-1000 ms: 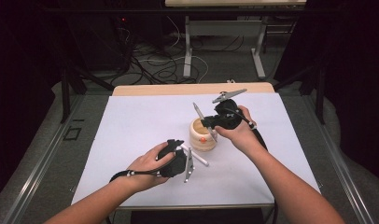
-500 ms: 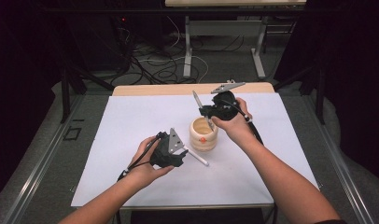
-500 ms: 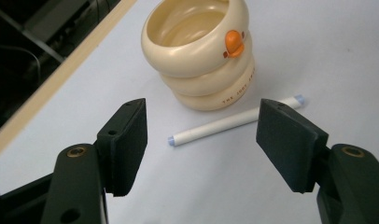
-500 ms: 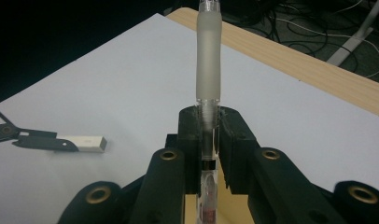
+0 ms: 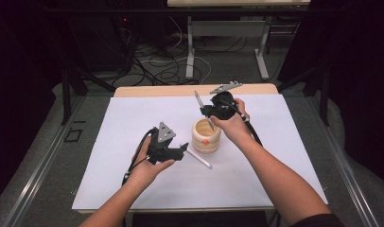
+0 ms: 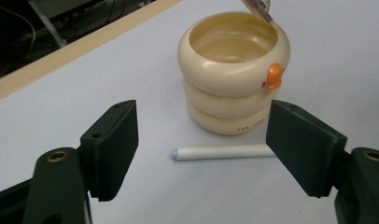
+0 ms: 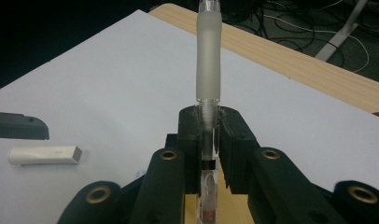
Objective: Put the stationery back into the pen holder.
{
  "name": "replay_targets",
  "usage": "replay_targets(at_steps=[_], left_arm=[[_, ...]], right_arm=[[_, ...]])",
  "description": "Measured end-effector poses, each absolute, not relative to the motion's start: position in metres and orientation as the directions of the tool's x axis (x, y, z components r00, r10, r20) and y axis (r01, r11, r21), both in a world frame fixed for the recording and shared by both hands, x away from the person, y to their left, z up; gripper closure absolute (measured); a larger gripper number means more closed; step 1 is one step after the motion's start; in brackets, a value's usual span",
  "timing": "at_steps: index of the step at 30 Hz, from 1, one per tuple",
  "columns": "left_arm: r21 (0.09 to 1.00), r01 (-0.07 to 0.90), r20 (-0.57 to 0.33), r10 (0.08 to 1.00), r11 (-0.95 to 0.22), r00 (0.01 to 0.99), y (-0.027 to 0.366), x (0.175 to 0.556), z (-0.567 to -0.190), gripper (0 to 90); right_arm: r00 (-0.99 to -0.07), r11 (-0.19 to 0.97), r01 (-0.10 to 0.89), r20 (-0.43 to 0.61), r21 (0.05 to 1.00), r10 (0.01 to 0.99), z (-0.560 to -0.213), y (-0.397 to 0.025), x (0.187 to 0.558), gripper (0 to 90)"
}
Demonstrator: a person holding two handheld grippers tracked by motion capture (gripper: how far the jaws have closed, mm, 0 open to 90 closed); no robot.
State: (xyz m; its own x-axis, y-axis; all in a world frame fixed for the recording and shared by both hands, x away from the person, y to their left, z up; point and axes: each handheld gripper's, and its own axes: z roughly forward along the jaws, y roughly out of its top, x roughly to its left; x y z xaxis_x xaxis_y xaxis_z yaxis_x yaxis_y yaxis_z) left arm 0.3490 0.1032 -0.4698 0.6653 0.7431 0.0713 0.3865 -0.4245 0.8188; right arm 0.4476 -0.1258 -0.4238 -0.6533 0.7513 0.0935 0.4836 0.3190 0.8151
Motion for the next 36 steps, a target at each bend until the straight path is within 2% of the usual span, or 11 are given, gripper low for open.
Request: replay_targets(at_steps=[5, 9, 16, 19, 23, 26, 36], left_arm=[[0.836, 0.439, -0.026, 0.775, -0.329, 0.632, 0.114, 0.353, -0.473, 23.2], [0.844, 0.428, -0.017, 0.782, -0.323, 0.623, 0.121, 0.355, -0.477, 20.9], [0.837, 0.474, -0.078, 0.797, -0.274, 0.599, 0.133, 0.356, -0.483, 21.5], [0.833, 0.492, -0.101, 0.804, -0.254, 0.586, 0.136, 0.356, -0.483, 16.3], [0.835, 0.505, -0.133, 0.809, -0.220, 0.572, 0.139, 0.355, -0.482, 14.1], [0.829, 0.521, -0.159, 0.809, -0.202, 0.566, 0.141, 0.355, -0.483, 6.6], [0.824, 0.540, -0.193, 0.809, -0.173, 0.555, 0.145, 0.356, -0.484, 0.7]], right_arm=[[-0.649, 0.328, 0.491, 0.088, 0.807, 0.756, -0.431, -0.123, 0.452, 79.5], [-0.638, 0.329, 0.501, 0.085, 0.800, 0.765, -0.436, -0.123, 0.455, 79.5], [-0.637, 0.340, 0.510, 0.081, 0.790, 0.766, -0.441, -0.121, 0.458, 79.5], [-0.634, 0.345, 0.518, 0.081, 0.783, 0.769, -0.444, -0.120, 0.458, 79.5], [-0.632, 0.355, 0.525, 0.076, 0.774, 0.771, -0.449, -0.118, 0.459, 79.5], [-0.629, 0.354, 0.532, 0.078, 0.769, 0.774, -0.454, -0.119, 0.458, 79.4], [-0.621, 0.354, 0.570, 0.106, 0.742, 0.777, -0.465, -0.125, 0.457, 79.4]])
